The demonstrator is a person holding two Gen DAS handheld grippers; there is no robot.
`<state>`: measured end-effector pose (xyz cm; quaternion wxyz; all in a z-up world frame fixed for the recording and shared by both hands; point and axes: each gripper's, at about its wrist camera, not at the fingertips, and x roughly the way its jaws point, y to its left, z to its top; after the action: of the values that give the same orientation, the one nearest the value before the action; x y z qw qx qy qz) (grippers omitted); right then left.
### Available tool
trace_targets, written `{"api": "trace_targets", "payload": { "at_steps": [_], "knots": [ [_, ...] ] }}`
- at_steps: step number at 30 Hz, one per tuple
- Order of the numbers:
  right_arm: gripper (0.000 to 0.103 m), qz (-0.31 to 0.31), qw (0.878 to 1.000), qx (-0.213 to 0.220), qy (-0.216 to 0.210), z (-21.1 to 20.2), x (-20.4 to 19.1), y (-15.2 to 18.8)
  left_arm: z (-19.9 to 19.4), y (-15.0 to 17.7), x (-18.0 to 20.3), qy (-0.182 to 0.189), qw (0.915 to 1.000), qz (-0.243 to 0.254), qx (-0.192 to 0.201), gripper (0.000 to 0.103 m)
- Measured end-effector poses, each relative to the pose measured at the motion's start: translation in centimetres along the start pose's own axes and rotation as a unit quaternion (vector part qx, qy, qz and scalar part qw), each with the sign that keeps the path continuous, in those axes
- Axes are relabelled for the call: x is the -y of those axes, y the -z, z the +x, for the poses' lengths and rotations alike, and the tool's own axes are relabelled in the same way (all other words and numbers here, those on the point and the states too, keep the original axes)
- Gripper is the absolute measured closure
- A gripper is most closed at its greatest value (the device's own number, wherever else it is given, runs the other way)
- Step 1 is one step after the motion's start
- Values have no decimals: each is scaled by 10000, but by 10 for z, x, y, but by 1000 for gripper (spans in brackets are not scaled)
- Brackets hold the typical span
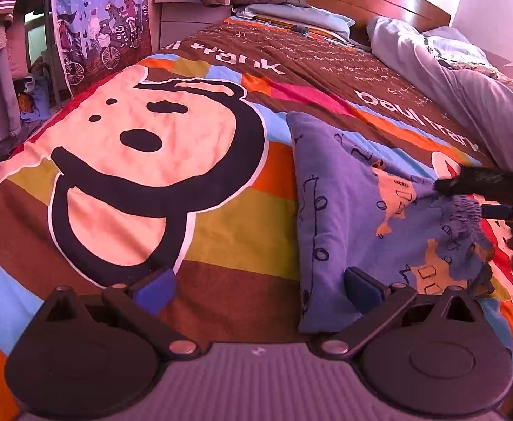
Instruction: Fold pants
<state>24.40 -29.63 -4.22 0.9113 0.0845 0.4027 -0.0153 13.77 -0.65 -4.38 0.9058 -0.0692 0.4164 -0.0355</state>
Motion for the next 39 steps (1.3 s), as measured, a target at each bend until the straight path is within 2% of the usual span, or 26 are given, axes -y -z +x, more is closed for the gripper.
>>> {"api": "trace_targets", "payload": {
  "at_steps": [1,3,5,7,10,14,20,31,39],
  "knots": [
    [1,205,9996,95,-178,-10,5,1,0,0,-1,10,10000,-15,5,1],
    [1,240,9986,206,-427,-31,7,7,0,0,-1,21,10000,-42,12,1],
    [1,97,9975,165,-687,-50,5,19,0,0,-1,30,10000,-56,21,1],
    [1,-67,9963,-52,-859,-61,3,35,-1,0,-1,47,9999,-85,38,1],
    [1,-69,9969,-420,-664,-60,7,69,-1,1,-2,65,9999,-126,65,0],
    [1,522,9929,-57,-1066,-73,25,77,-2,2,0,-13,9999,-81,87,0],
    [1,1071,9829,-46,-1499,-77,43,83,-6,4,5,-132,9998,17,157,0],
    [1,1040,9828,26,-1525,-81,42,88,-10,7,6,-180,9996,30,214,0],
    [1,970,9841,176,-1474,-86,39,88,-14,7,-1,12,9996,-128,266,0]
  ]
}}
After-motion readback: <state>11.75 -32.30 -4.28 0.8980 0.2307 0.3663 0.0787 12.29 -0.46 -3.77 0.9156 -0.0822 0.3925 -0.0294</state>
